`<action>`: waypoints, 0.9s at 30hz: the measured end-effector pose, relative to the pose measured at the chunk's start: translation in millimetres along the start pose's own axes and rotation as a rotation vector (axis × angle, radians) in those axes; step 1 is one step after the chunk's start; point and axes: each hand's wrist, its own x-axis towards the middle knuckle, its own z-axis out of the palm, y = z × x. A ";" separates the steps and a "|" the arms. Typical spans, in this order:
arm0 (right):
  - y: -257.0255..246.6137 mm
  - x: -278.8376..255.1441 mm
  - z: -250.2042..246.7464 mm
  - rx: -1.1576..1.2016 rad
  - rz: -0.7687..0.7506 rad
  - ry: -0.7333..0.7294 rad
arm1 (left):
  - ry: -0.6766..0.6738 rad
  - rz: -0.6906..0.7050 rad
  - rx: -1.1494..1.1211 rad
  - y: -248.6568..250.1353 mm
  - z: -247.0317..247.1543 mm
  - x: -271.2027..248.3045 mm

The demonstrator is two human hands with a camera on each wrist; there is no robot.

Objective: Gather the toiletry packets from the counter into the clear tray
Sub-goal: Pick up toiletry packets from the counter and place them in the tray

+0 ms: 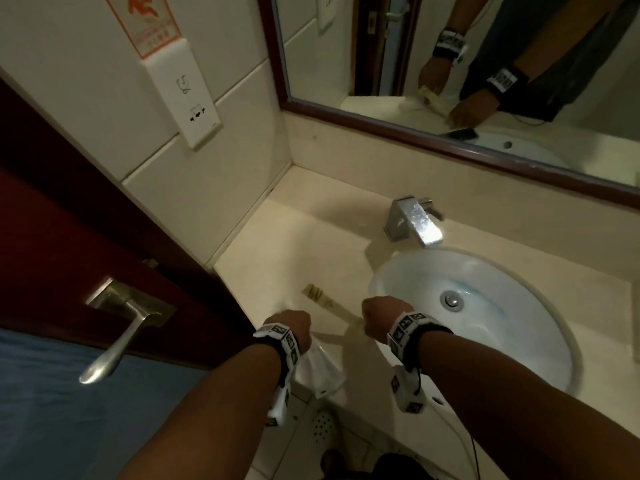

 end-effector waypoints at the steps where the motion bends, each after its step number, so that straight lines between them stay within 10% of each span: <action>1: 4.4 -6.0 0.0 0.008 0.000 0.002 | 0.004 -0.004 0.010 3.6 0.5 0.8; 27: 54.9 -72.8 13.3 0.042 0.001 0.036 | 0.068 -0.176 -0.085 61.6 44.7 -21.3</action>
